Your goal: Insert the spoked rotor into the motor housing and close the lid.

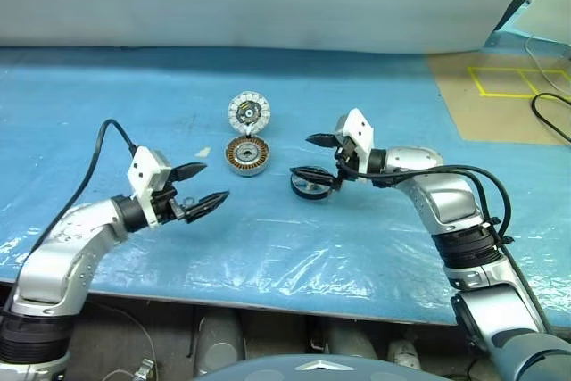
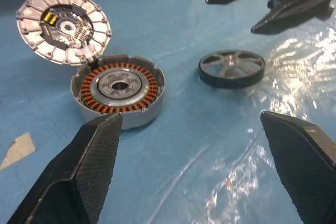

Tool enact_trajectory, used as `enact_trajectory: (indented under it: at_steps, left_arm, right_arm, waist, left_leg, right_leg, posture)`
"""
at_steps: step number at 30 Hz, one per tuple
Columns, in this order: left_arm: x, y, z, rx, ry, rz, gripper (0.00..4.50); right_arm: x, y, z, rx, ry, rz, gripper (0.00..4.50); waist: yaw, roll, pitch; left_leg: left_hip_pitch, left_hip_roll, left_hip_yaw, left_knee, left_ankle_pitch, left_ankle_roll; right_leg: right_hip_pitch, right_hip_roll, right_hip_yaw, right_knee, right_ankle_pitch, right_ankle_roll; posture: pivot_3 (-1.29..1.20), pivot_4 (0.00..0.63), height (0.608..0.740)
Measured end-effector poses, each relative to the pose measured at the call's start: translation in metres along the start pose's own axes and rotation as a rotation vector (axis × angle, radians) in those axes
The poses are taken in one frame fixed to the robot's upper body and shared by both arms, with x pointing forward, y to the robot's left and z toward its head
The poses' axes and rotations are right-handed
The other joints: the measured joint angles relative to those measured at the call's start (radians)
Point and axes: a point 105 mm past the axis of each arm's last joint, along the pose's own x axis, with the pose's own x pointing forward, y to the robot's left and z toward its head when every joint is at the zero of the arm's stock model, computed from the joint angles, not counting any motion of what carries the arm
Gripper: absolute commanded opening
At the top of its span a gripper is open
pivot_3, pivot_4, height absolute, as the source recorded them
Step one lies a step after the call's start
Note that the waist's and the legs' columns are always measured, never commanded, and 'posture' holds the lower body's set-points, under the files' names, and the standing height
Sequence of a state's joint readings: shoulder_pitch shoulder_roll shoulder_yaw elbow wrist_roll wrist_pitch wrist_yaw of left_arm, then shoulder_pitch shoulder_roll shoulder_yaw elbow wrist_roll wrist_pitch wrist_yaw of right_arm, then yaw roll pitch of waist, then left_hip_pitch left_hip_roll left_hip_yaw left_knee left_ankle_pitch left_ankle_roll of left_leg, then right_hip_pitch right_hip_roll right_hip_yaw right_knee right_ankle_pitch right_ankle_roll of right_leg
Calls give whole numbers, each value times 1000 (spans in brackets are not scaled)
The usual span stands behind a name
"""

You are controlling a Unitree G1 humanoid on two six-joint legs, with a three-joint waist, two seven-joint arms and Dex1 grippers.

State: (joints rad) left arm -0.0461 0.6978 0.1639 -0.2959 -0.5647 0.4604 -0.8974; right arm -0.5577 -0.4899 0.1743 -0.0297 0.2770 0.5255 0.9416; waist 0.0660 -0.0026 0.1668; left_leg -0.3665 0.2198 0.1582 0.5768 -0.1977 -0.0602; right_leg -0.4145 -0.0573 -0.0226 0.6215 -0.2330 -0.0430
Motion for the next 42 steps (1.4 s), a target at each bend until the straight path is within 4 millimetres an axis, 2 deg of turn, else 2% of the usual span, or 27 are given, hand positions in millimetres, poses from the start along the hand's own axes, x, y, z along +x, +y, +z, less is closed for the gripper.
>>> enact_trajectory:
  at_steps: [6,13,22,35,39,42]
  left_arm:
    - [4,14,-3,24,-18,-5,4464]
    - [21,9,-3,-11,-82,-38,4464]
    - [13,7,-12,-21,-41,-45,4464]
    - [7,9,-11,-8,-24,-56,4464]
    - [8,10,-9,0,-30,-56,4464]
    - [10,10,-5,9,-44,-60,4464]
  right_arm:
    - [-7,3,-6,-10,24,14,4500]
    - [-10,5,-11,-8,32,18,4500]
    - [-11,1,-3,-51,32,36,4500]
    - [-10,5,-10,-53,70,75,4500]
    - [-5,2,3,-97,64,93,4500]
    - [9,2,19,-156,43,142,4500]
  waist:
    - [4,0,0]
    - [-2,0,0]
    - [1,0,0]
    - [2,0,0]
    - [0,0,0]
    - [-4,0,0]
  left_leg:
    - [0,0,0,0,0,0]
    - [1,1,1,0,0,0]
    - [0,1,1,0,0,0]
    - [0,1,1,0,0,1]
    - [1,1,1,1,1,1]
    - [2,2,2,1,1,1]
  right_leg:
    - [0,0,0,0,0,0]
    - [0,0,0,1,0,0]
    - [0,0,0,1,0,-1]
    - [0,0,0,1,0,-1]
    - [0,0,0,2,0,-1]
    - [0,0,0,3,0,-2]
  posture:
    - [0,150,740]
    - [0,150,740]
    - [0,150,740]
    - [0,150,740]
    - [0,150,740]
    - [0,150,740]
